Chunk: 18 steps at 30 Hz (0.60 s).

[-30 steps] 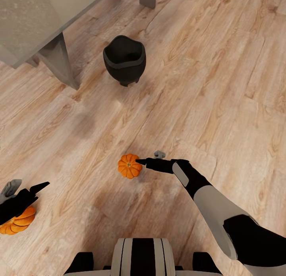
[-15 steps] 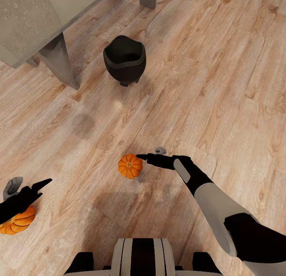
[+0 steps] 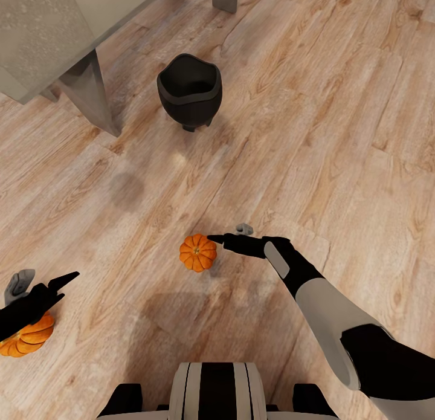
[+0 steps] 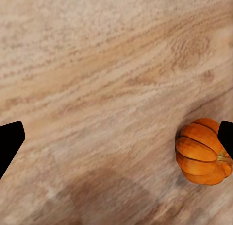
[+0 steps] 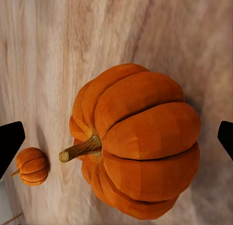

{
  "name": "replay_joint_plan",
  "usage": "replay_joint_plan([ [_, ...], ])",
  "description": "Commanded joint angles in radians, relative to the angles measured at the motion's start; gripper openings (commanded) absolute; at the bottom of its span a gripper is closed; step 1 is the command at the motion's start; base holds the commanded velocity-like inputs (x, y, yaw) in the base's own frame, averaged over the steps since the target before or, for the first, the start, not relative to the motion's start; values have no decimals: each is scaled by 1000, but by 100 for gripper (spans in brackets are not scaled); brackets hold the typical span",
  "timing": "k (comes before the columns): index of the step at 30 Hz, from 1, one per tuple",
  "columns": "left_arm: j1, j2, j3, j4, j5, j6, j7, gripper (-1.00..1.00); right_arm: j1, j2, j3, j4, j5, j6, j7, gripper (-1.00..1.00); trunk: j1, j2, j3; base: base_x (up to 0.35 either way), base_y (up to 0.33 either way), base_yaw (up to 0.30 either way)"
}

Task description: Place each of the two pumpkins and all three candles from the living room inside a cabinet in the living room (use any cabinet), then make sure every cabinet is closed, and position the cauldron so it is next to a table in the living room.

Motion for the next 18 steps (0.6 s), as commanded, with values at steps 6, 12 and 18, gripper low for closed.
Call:
replay_joint_plan([
  [6,6,-4,24,1,4,8,-3,100,-2,0,24,-2,1,-18,5,100,2,-1,-16,0,0,0],
  [12,9,-6,36,2,36,10,2,100,-2,0,32,-3,4,-27,7,100,3,-2,-28,0,0,0],
  [18,10,-6,37,1,98,10,0,100,-3,0,33,-4,5,-29,7,100,3,-2,-28,0,0,0],
])
